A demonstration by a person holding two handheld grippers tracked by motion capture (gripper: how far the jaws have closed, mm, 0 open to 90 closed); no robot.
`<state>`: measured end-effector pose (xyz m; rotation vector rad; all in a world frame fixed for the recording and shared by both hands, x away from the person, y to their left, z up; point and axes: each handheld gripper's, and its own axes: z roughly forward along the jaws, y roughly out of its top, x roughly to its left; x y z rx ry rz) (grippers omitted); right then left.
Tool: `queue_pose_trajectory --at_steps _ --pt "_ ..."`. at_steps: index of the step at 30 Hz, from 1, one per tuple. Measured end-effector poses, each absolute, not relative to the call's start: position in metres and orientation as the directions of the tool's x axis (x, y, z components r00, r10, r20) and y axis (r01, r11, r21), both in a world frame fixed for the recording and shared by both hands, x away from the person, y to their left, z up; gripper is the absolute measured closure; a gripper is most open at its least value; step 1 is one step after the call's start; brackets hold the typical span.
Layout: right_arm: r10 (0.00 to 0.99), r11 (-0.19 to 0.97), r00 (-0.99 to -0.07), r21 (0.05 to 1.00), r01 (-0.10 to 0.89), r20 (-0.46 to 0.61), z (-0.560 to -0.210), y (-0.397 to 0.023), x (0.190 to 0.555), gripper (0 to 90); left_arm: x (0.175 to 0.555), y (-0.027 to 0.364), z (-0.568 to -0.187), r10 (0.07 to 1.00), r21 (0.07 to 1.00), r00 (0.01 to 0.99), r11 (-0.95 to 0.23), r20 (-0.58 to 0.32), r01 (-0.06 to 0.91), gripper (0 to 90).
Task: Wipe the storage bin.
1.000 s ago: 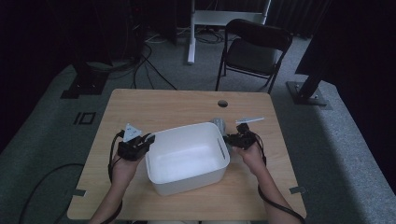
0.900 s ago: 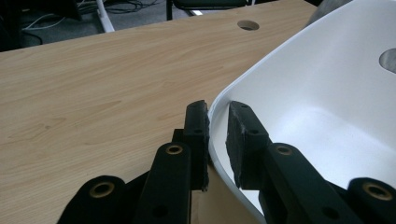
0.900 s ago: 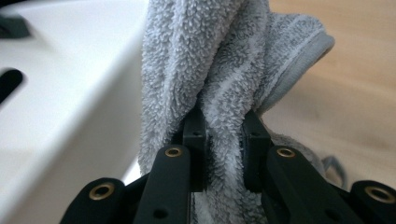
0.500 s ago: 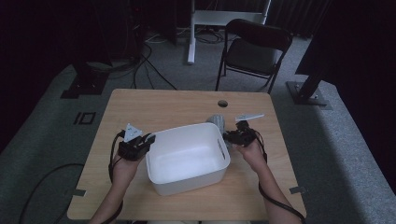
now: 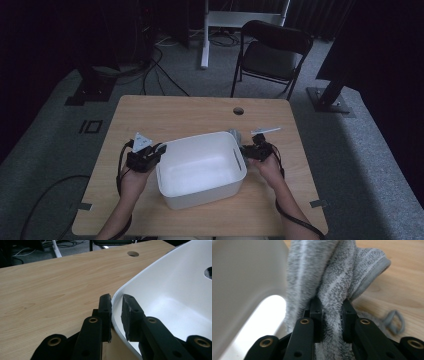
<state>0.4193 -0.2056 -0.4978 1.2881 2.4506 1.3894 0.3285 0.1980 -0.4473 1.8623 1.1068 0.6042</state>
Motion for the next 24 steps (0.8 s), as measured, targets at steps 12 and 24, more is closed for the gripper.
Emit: queue_pose_trajectory --at_steps 12,24 --pt "0.659 0.136 -0.676 0.831 0.54 0.332 -0.449 -0.252 0.363 76.8 0.328 0.198 -0.447 0.872 0.86 0.49 -0.235 -0.02 0.453 78.1" --pt "0.627 0.227 -0.716 0.807 0.545 0.308 -0.469 -0.232 0.328 76.8 0.328 0.197 -0.447 0.875 0.859 0.485 -0.236 -0.017 0.455 78.1"
